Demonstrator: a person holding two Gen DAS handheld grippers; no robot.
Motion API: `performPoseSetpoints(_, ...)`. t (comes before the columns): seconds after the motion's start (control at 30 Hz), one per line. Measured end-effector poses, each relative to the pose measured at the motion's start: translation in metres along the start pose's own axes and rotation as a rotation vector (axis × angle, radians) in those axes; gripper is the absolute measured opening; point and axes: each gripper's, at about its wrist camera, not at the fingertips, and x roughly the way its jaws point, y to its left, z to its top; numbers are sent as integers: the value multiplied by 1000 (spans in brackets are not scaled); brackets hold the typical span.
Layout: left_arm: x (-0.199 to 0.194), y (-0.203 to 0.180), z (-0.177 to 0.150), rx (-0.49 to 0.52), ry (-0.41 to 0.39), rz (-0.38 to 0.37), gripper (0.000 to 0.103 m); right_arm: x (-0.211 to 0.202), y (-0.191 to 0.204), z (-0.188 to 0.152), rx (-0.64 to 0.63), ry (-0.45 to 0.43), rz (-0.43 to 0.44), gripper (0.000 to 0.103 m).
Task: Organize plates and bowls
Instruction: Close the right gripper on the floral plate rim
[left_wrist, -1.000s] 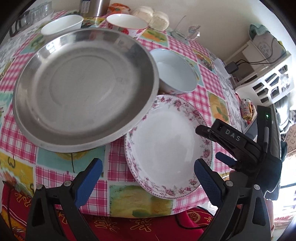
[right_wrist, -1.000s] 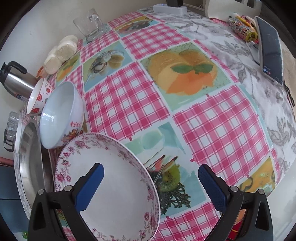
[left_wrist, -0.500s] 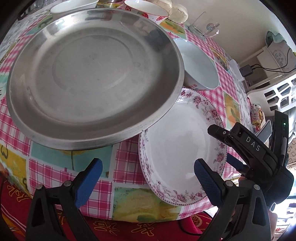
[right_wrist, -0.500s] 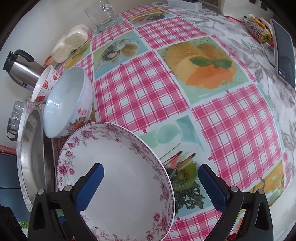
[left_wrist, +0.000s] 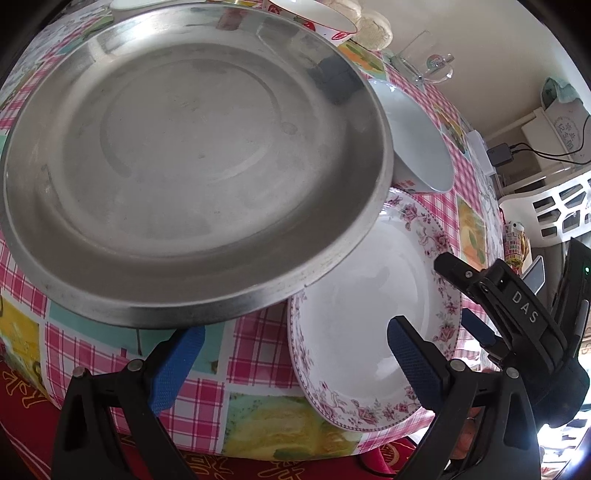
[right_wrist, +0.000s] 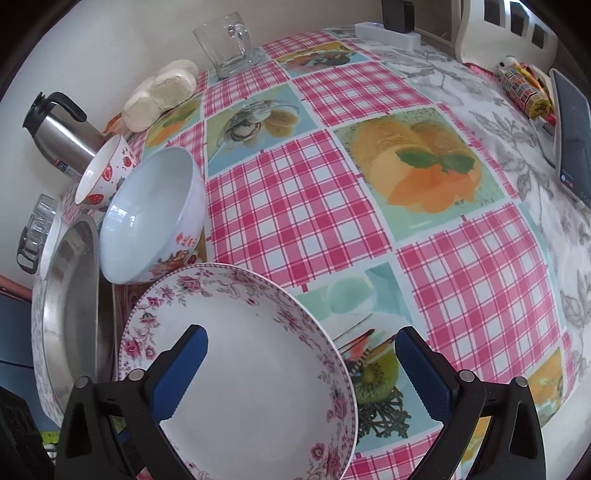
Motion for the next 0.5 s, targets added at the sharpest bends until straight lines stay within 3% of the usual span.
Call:
performPoseSetpoints(0.1, -2, 4, 1, -10, -11, -17, 97, 1, -10, 1, 23, 0, 22, 94)
performPoseSetpoints(0.27, -3, 5, 1, -13, -18, -36, 65, -1, -17, -1, 54, 4, 74, 75)
performPoseSetpoints(0.37, -1, 7, 1, -29, -10, -67, 49, -2, -19, -2, 76, 0, 106, 57)
performPoseSetpoints(0.5, 4, 10, 3, -53, -1, -98, 34, -2, -27, -3, 114, 3, 141, 41)
